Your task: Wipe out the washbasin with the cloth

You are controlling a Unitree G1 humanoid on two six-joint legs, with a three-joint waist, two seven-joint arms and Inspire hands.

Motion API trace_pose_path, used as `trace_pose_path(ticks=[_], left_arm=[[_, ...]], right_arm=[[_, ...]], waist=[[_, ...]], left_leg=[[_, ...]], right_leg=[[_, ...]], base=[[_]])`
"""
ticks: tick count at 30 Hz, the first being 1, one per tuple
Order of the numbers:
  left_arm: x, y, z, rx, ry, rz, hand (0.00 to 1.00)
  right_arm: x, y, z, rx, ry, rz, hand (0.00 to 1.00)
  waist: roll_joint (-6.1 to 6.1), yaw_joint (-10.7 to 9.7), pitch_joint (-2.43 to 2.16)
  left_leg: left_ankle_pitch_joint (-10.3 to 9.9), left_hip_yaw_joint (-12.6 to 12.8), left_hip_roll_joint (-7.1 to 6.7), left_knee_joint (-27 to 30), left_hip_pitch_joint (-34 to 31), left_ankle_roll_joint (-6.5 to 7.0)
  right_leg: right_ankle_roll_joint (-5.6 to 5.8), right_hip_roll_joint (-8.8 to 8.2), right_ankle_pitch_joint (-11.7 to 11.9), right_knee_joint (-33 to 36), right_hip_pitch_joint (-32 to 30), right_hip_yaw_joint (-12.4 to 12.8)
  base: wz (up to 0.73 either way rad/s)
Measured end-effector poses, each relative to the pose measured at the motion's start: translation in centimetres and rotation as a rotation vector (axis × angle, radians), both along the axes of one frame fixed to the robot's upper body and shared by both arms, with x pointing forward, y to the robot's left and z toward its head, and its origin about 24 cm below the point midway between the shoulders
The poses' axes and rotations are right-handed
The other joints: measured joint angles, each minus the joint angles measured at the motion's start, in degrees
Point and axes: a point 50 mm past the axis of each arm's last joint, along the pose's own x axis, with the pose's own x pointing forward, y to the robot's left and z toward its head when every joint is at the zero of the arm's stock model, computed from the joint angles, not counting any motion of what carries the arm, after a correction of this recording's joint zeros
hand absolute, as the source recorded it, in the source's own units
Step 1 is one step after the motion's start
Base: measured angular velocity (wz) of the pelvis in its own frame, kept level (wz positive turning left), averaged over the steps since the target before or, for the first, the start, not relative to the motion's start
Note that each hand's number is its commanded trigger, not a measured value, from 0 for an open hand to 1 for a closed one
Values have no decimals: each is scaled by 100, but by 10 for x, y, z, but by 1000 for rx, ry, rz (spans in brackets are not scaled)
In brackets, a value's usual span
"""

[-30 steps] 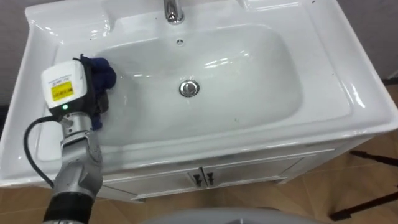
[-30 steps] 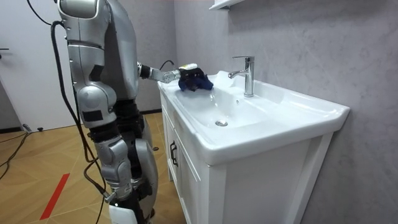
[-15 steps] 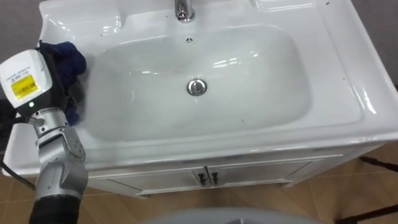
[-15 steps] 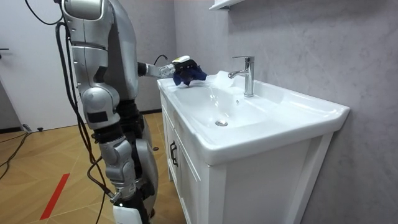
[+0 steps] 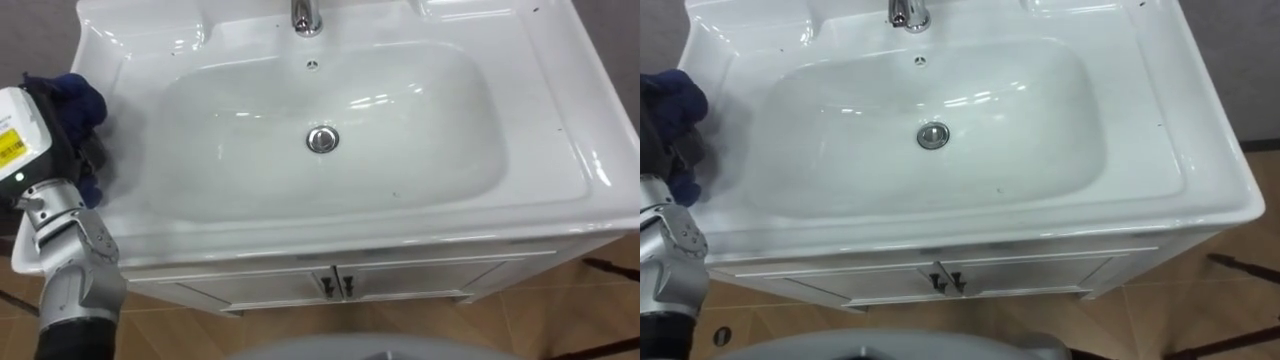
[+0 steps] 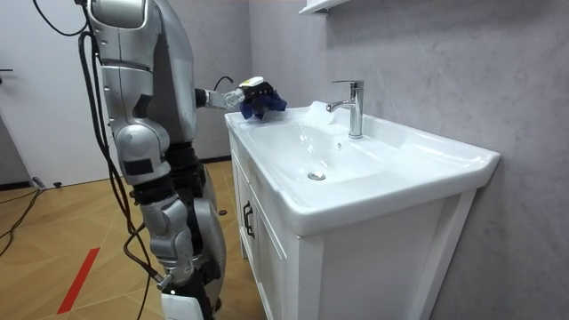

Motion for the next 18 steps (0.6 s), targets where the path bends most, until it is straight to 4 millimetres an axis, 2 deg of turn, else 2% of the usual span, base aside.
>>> trace_pose_path(ticks=[10, 18], left_arm=[[-7, 4, -13, -33, 86, 22, 100], [-7, 4, -14, -38, 97, 25, 100]], right_arm=[[2, -1, 0, -3, -3, 19, 0], [1, -1, 0, -3, -3, 20, 0]], waist=[[15, -10, 9], [16, -13, 13]], left_leg=[[0, 2, 1, -6, 14, 0], [0, 5, 1, -4, 27, 0]], right_leg=[[0, -1, 0, 5, 13, 1], [1, -9, 0, 7, 21, 7]], base=[[0], [0]])
